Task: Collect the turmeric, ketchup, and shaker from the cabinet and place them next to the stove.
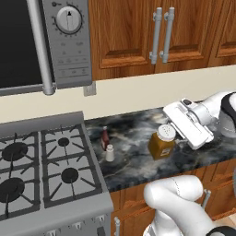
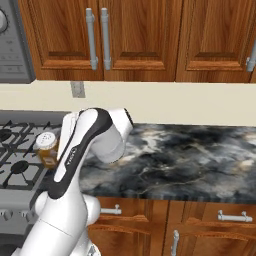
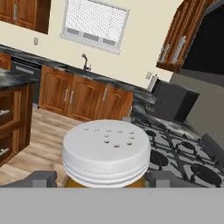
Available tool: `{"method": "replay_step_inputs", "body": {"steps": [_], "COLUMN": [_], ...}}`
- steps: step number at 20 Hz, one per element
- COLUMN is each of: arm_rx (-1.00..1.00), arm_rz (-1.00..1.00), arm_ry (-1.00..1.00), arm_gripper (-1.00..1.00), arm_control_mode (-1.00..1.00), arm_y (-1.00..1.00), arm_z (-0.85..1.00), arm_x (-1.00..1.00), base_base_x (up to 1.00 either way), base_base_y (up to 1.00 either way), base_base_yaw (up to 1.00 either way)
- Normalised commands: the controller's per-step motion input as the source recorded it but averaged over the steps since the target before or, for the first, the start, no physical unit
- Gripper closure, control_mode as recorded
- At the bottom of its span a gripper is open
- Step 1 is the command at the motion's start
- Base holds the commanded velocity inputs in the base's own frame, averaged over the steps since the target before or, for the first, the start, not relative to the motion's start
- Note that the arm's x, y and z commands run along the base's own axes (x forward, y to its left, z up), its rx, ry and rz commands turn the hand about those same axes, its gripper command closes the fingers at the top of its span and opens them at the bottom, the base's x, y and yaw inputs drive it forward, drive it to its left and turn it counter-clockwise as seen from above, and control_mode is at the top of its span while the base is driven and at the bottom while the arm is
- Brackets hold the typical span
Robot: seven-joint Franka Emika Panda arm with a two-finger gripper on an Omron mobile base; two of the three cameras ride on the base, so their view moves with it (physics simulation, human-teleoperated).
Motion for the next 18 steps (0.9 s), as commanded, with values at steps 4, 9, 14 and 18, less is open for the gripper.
{"method": "replay_step_inputs", "body": {"steps": [4,9,14,18], "arm_rx": [0.0,-0.01,-0.02,-0.02], "arm_rz": [-0.05,-0.04,-0.02,-0.01], "arm_ry": [0.09,0.07,0.04,0.0], "arm_gripper": [1.0,1.0,1.0,1.0], "arm_control_mode": [-1.0,-1.0,-1.0,-1.0], "arm_y": [0.02,0.01,0.04,0.13], "arm_z": [-0.23,-0.23,-0.27,-0.31], "arm_x": [0.56,0.52,0.45,0.37], "base_base_x": [0.0,0.0,0.0,0.0], "base_base_y": [0.0,0.0,0.0,0.0], "base_base_yaw": [0.0,0.0,0.0,0.0]}}
